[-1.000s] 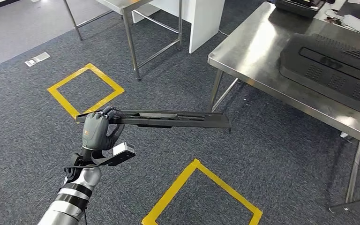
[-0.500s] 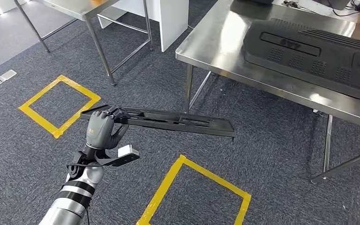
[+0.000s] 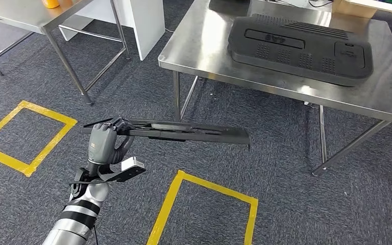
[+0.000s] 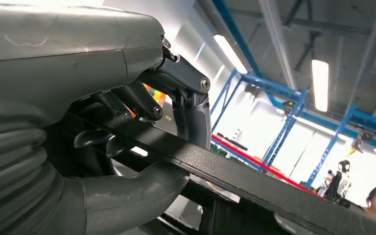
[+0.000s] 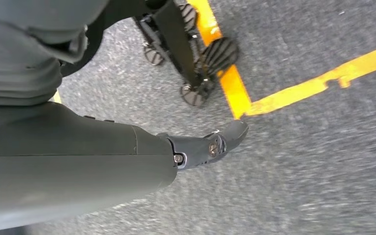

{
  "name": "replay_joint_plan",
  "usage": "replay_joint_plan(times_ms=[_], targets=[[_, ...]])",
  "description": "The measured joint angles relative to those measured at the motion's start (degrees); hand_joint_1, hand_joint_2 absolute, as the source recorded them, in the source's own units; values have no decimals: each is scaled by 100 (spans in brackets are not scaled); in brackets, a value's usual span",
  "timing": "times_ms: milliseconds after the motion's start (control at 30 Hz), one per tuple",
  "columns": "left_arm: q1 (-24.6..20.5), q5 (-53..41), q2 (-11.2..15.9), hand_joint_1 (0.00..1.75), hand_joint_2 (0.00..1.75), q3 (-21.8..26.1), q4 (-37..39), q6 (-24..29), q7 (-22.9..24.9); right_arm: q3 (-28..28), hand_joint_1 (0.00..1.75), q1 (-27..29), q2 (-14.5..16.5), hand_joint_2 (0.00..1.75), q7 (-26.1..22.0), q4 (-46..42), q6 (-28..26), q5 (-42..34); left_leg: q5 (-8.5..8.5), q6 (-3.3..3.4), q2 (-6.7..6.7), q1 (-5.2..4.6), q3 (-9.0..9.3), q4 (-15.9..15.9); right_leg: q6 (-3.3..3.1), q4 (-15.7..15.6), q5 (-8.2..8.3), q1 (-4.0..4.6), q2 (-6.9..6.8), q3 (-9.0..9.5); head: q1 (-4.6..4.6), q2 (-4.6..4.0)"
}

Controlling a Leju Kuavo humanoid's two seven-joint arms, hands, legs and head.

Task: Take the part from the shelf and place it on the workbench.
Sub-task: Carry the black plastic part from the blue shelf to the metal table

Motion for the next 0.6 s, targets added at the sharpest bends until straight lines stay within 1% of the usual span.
replay_joint_plan(times_ms=[33, 67, 100, 133, 167, 200, 233, 267, 300, 333, 367, 400, 433, 467, 500, 533, 567, 600], targets=[[-7, 127, 4, 175, 175, -36, 2, 0, 25, -6, 0, 5, 4, 0, 1, 0, 0, 7, 14, 51, 69, -4, 5, -19, 2, 173, -80, 12, -165, -106, 15, 0], [-12, 233, 9, 175, 175, -75, 4, 0, 56, -9, 0, -1, 10, 0, 1, 0, 1, 13, 21, 91, 135, -10, 8, -33, -12, 448, -202, 22, -358, -255, 32, 0], [-11, 317, 17, 175, 175, -113, 7, 1, 89, -10, 0, -12, 16, 0, 2, 0, 1, 19, 18, 118, 208, -25, 7, -36, -30, 840, -357, 36, -497, -452, 48, 0], [-10, 373, 28, 175, 175, -149, 12, 1, 120, -11, 0, -21, 18, 0, 2, 0, 2, 26, 14, 132, 290, -41, 6, -36, -39, 1241, -495, 38, -551, -654, 51, 0], [-7, 413, 39, 175, 175, -183, 21, 1, 147, -13, 0, -23, 19, 0, 2, 0, 2, 30, 10, 139, 369, -53, 6, -36, -32, 1519, -573, 38, -571, -789, 51, 0], [-4, 442, 52, 175, 175, -226, 31, 0, 179, -15, 0, -20, 19, 0, 2, 0, 2, 35, 5, 144, 449, -62, 7, -36, -9, 1603, -575, 40, -584, -825, 52, 0], [-4, 457, 65, 175, 175, -273, 40, -1, 211, -16, 0, -16, 18, 0, 2, 0, 2, 40, 3, 145, 519, -67, 9, -36, 26, 1421, -489, 45, -605, -721, 52, 0], [-7, 466, 78, 175, 175, -316, 44, -1, 245, -18, 0, -15, 18, 0, 2, 0, 2, 46, -1, 141, 584, -69, 13, -36, 57, 1027, -352, 55, -675, -501, 53, 0], [-12, 467, 90, 175, 175, -353, 44, -2, 276, -18, 0, -23, 18, 0, 2, -1, 3, 53, -9, 130, 646, -82, 20, -34, 62, 579, -221, 79, -815, -255, 55, 0], [-20, 469, 105, 175, 175, -379, 44, -1, 295, -19, 0, -35, 18, 0, 2, -1, 4, 60, -20, 111, 707, -98, 28, -33, 44, 226, -114, 105, -938, -54, 55, 0], [-29, 472, 121, 175, 175, -400, 44, -1, 303, -19, 0, -47, 19, 0, 2, -2, 5, 65, -30, 88, 766, -115, 38, -32, 7, 13, -47, 131, -1025, 67, 57, 0], [-34, 476, 135, 175, 175, -420, 44, 0, 305, -20, 0, -54, 19, 0, 2, -2, 7, 68, -38, 62, 827, -130, 52, -36, -37, -53, -20, 152, -1047, 100, 59, 0], [-39, 481, 147, 175, 175, -441, 44, 1, 305, -22, 0, -51, 19, 0, 2, -2, 7, 70, -40, 34, 889, -135, 70, -48, -72, -49, 2, 160, -979, 93, 58, 0], [-44, 482, 153, 175, 175, -466, 44, 1, 305, -26, 0, -43, 20, 0, 2, -2, 7, 72, -50, 0, 913, -125, 84, -53, -112, -59, 21, 135, -909, 94, 58, 0], [-50, 483, 161, 175, 175, -487, 43, 1, 303, -31, 0, -34, 23, 0, 2, -2, 7, 72, -98, -31, 844, -110, 81, -13, -148, -77, 38, 107, -839, 103, 51, 0], [-56, 488, 173, 175, 175, -501, 42, 1, 302, -37, 0, -30, 26, 0, 2, -2, 7, 72, -197, -55, 719, -94, 40, 108, -190, -97, 52, 75, -775, 115, 40, 0], [-55, 503, 189, 175, 175, -511, 41, 1, 298, -44, 0, -33, 29, 0, 2, -2, 7, 72, -358, -76, 553, -77, -63, 353, -230, -112, 65, 43, -710, 128, 23, 0], [-47, 534, 210, 175, 175, -518, 43, 1, 296, -50, 0, -39, 32, 0, 2, -2, 7, 72, -553, -86, 398, -70, -215, 699, -254, -112, 67, 42, -641, 127, 7, 0]])
